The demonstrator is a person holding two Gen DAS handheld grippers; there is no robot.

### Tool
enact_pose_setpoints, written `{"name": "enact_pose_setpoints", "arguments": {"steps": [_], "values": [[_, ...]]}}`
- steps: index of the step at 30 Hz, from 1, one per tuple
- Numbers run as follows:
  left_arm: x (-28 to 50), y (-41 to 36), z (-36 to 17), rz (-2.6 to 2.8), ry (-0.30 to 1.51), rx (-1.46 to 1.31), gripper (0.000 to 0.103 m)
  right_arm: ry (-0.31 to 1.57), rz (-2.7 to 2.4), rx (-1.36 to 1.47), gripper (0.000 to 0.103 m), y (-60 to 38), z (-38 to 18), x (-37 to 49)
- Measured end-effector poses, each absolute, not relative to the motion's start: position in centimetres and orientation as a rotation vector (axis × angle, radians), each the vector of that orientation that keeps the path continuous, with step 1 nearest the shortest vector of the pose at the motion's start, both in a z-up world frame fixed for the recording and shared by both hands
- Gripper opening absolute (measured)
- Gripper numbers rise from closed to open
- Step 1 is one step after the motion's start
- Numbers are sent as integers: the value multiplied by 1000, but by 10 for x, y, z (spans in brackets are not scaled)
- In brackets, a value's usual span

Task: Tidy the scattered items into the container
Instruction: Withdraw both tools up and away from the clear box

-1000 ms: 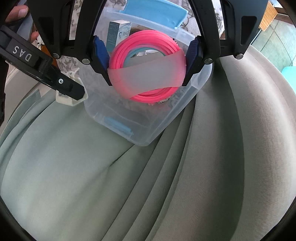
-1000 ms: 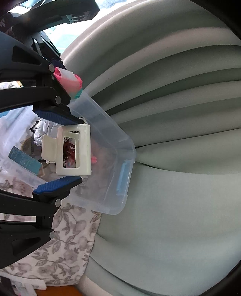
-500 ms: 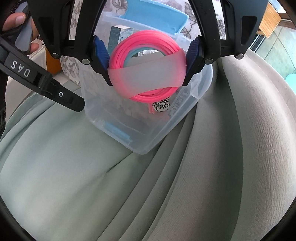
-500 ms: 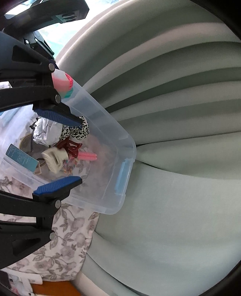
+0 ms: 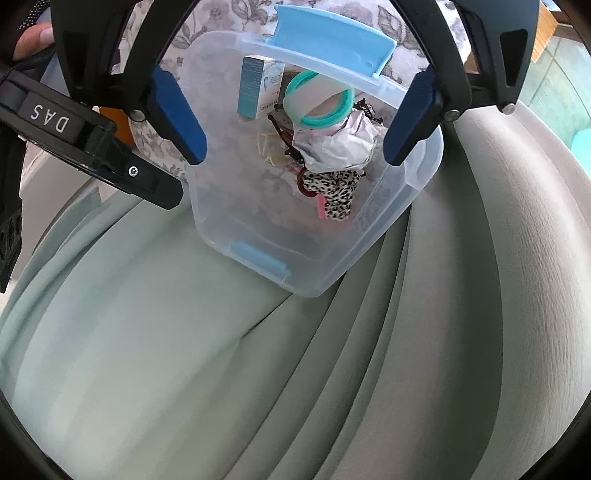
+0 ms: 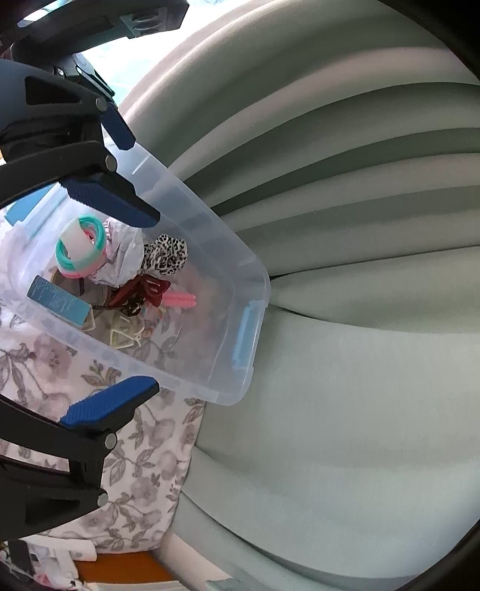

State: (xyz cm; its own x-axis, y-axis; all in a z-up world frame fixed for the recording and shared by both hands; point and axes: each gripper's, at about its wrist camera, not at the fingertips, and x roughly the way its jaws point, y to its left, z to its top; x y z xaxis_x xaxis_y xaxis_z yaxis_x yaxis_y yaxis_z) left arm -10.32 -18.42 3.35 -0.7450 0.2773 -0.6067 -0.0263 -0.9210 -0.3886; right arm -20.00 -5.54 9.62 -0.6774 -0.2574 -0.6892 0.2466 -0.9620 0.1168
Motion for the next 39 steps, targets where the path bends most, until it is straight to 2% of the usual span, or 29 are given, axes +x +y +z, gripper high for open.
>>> {"name": "enact_pose_setpoints", "arguments": {"steps": [1, 4, 8, 11, 25, 39], "values": [[-104, -184, 34, 2740, -530, -1028, 99, -29, -2653, 1088, 94, -53, 97, -198], [-99, -181, 40, 2740, -504, -999, 99, -51, -2663, 1072, 96, -45, 101, -194], [-92, -176, 47, 2739, -468, -960, 99, -70, -2680, 1051, 103, -36, 106, -179], [-88, -172, 51, 2752, -419, -935, 103, -87, -2688, 1030, 103, -29, 109, -169], [-79, -150, 54, 2759, -270, -902, 103, -169, -2750, 980, 103, 6, 114, -111], [-76, -117, 48, 2704, -122, -991, 103, -258, -2845, 1164, 103, 62, 85, -77]]}}
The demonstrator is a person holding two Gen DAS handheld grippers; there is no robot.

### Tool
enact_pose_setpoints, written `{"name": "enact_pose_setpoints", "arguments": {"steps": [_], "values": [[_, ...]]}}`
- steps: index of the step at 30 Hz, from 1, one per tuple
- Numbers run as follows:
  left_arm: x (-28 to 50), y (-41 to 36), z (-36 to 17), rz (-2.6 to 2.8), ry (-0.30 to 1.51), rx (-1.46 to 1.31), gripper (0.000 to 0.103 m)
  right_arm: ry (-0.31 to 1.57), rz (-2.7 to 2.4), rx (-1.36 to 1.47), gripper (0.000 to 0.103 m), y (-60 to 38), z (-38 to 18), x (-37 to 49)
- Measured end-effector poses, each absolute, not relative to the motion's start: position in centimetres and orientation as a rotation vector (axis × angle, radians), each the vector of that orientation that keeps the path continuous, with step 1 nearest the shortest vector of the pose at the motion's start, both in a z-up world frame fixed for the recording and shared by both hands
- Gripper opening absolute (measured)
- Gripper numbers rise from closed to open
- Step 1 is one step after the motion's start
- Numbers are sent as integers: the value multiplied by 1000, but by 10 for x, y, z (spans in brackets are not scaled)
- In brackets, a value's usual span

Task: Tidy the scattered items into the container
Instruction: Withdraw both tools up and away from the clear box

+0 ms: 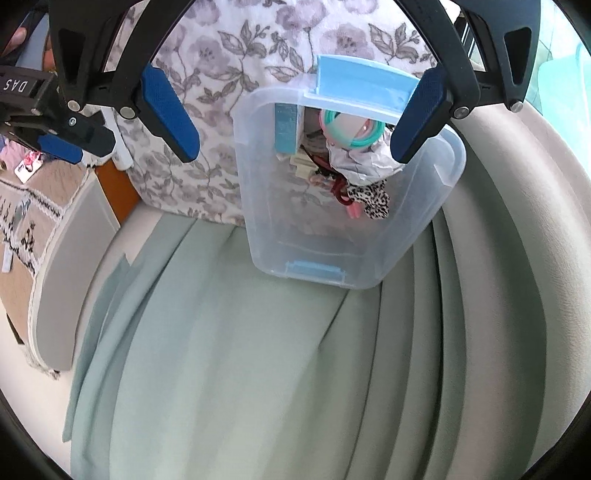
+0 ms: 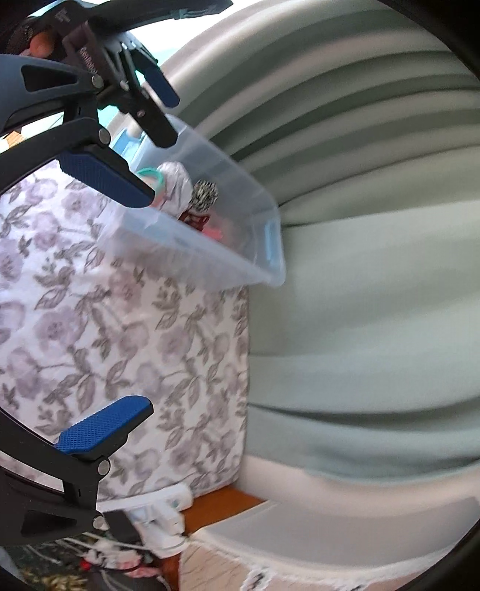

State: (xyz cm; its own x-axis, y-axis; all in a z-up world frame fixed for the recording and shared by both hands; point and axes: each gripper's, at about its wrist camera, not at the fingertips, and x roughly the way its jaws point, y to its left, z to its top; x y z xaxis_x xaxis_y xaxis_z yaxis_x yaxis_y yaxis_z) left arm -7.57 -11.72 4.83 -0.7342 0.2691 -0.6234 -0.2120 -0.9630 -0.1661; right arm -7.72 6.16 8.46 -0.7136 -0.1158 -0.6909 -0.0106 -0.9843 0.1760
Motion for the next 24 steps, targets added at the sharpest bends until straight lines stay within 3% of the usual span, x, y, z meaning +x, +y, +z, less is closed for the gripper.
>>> {"name": "enact_pose_setpoints", "arguments": {"steps": [24], "values": [[-52, -96, 44, 2695, 97, -1160, 103, -230, -2791, 1321, 103, 50, 78, -50]]}}
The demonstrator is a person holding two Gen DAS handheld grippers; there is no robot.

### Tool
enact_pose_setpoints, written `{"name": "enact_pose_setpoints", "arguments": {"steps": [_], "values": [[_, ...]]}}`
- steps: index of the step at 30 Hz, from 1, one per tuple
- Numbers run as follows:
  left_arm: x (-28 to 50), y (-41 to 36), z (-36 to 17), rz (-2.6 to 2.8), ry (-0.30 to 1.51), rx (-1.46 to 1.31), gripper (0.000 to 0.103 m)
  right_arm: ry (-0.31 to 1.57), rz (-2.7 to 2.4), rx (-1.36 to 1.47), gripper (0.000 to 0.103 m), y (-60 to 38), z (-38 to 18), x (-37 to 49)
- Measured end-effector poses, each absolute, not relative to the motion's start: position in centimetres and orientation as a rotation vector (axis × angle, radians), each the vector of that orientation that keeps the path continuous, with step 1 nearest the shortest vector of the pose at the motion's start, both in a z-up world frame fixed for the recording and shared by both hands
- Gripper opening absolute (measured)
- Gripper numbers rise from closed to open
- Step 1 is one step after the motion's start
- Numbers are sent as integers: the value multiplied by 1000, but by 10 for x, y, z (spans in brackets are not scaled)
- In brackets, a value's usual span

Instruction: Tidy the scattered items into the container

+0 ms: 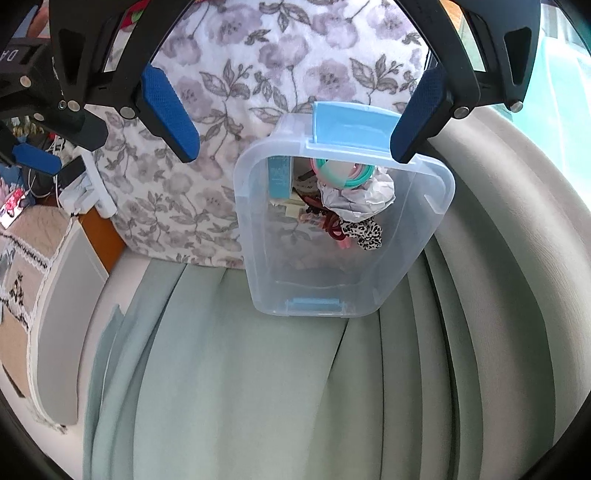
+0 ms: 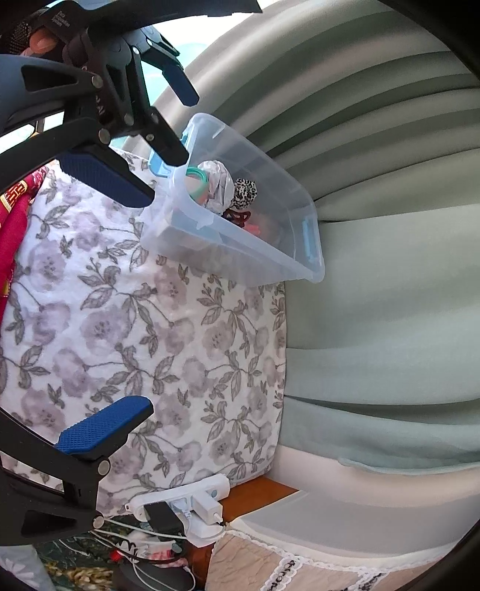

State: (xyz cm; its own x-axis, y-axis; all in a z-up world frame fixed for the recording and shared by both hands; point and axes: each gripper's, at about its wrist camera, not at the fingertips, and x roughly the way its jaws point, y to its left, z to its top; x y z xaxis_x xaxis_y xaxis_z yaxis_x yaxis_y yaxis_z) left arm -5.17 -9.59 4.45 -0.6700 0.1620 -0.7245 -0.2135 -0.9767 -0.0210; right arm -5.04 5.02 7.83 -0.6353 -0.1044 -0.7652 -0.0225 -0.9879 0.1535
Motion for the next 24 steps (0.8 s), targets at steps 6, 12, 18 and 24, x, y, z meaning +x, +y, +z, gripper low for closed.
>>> {"name": "enact_pose_setpoints", "arguments": {"steps": [6, 12, 18, 24], "values": [[-48, -93, 49, 2695, 122, -1189, 103, -220, -2784, 1320, 103, 49, 83, -43], [-43, -92, 58, 2683, 121, -1196, 103, -205, -2788, 1324, 103, 48, 87, -41], [-41, -92, 65, 2690, 130, -1216, 103, -198, -2791, 1319, 103, 46, 96, -37], [-39, -95, 71, 2689, 126, -1231, 103, -220, -2789, 1327, 103, 46, 102, -36]]}}
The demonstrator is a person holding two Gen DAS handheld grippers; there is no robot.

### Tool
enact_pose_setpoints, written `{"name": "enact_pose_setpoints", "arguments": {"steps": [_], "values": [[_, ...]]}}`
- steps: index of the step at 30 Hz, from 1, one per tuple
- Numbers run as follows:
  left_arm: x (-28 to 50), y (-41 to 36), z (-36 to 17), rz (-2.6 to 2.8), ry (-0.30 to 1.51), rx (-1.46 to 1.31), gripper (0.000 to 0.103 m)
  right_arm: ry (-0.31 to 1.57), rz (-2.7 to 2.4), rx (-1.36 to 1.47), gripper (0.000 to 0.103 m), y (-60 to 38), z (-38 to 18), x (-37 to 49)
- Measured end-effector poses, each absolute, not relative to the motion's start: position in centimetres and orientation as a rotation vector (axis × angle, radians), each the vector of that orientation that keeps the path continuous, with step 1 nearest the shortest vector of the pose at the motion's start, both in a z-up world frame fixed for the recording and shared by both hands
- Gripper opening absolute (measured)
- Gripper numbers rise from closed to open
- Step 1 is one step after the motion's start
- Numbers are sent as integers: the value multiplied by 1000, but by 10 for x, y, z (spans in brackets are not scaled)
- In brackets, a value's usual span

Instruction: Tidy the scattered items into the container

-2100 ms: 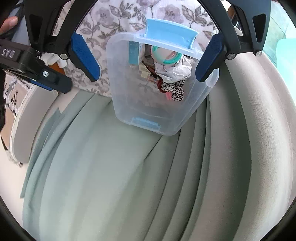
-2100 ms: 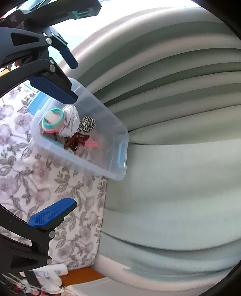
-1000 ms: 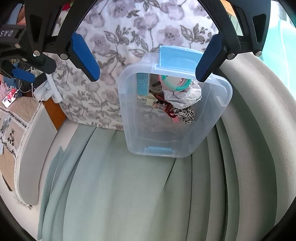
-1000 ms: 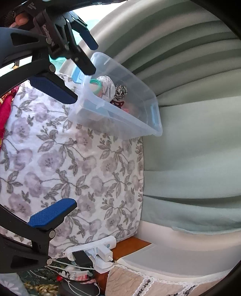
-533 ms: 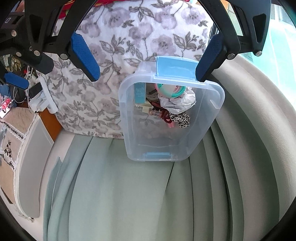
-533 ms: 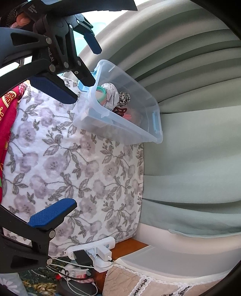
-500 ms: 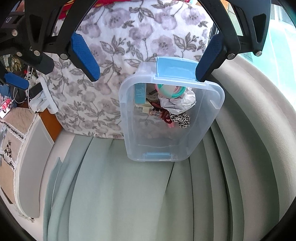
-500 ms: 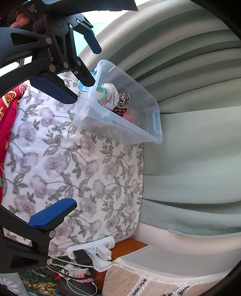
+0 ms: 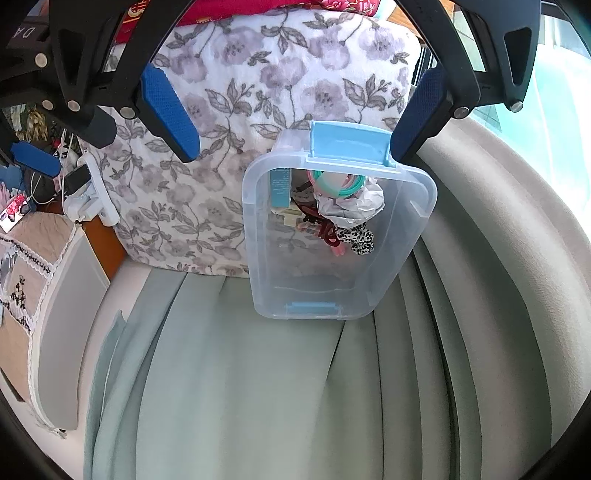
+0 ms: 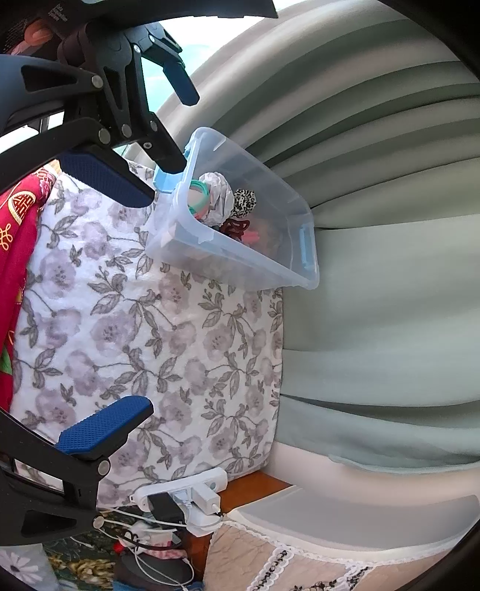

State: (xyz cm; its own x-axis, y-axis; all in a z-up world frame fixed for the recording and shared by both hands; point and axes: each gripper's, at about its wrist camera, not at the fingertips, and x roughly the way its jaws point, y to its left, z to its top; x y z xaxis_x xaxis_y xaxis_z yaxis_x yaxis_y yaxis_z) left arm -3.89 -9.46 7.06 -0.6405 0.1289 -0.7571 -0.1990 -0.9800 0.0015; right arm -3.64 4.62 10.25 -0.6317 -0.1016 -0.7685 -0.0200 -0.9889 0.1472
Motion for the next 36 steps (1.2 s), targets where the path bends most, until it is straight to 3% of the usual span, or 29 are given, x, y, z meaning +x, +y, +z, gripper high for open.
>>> {"name": "enact_pose_setpoints", "arguments": {"steps": [36], "values": [[-37, -102, 82, 2698, 88, -1230, 103, -206, -2793, 1299, 103, 40, 117, -34]]}}
